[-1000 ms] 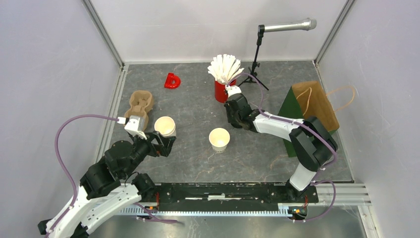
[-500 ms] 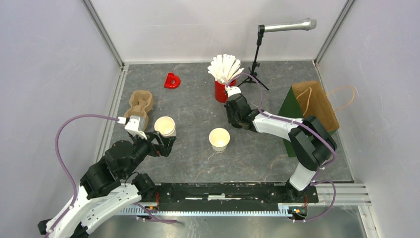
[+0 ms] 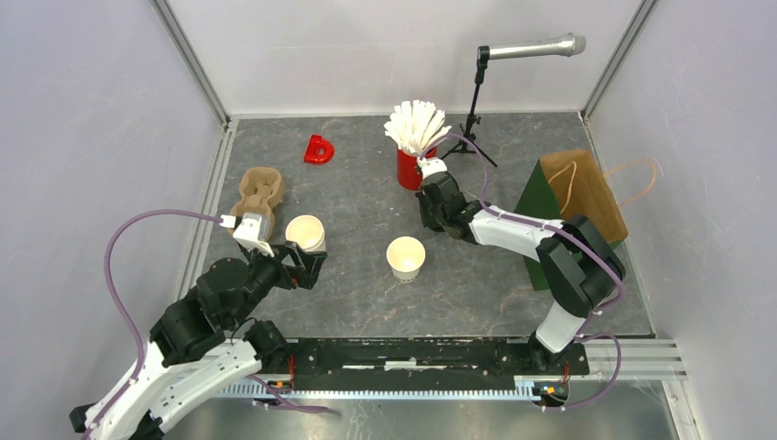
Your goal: Pack the takeout coffee
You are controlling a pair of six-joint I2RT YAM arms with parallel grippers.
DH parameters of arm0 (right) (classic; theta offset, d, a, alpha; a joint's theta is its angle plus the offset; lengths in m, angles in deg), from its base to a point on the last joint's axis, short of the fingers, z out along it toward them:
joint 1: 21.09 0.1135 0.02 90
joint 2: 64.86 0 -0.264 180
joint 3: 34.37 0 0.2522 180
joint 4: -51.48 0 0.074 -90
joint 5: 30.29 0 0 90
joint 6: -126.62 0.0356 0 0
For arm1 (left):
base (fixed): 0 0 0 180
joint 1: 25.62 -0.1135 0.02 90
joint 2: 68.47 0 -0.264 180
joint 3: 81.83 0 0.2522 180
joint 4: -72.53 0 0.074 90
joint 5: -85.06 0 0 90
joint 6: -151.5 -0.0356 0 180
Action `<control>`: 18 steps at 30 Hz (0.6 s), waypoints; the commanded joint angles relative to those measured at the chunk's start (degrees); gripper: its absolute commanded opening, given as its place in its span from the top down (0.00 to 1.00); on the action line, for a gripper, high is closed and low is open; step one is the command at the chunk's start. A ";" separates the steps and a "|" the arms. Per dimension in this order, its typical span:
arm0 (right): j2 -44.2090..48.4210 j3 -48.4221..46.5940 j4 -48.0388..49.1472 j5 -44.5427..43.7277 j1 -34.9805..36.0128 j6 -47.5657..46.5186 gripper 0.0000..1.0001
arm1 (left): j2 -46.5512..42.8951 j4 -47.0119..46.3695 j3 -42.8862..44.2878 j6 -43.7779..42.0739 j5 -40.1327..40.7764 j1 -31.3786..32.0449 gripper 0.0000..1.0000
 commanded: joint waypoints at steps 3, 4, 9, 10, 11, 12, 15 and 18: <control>3.99 0.58 1.38 -0.23 -0.49 0.78 1.00 | 0.60 -0.88 0.02 1.10 0.62 0.22 0.00; 4.15 0.72 1.36 -0.32 -0.49 0.76 1.00 | 0.62 -0.88 0.06 1.08 0.61 0.23 0.00; 3.81 1.08 1.37 -0.02 -0.53 0.68 0.95 | 0.65 -0.88 0.06 1.11 0.61 0.22 0.00; 3.72 1.16 1.36 0.37 -0.66 0.58 0.95 | 0.60 -0.85 0.03 1.10 0.61 0.22 0.00; 3.65 1.28 1.37 0.67 -0.78 0.46 0.97 | 0.61 -0.88 0.03 1.09 0.61 0.22 0.00; 3.62 1.40 1.39 1.16 -0.83 0.28 1.00 | 0.54 -0.88 0.00 1.10 0.61 0.22 0.00; 3.71 1.63 3.38 2.43 -1.14 0.06 1.00 | 0.55 -0.88 0.06 1.12 0.61 0.22 0.00; 4.03 1.81 3.28 2.37 -1.43 -0.13 0.95 | 0.54 -0.92 0.01 1.08 0.69 0.22 0.00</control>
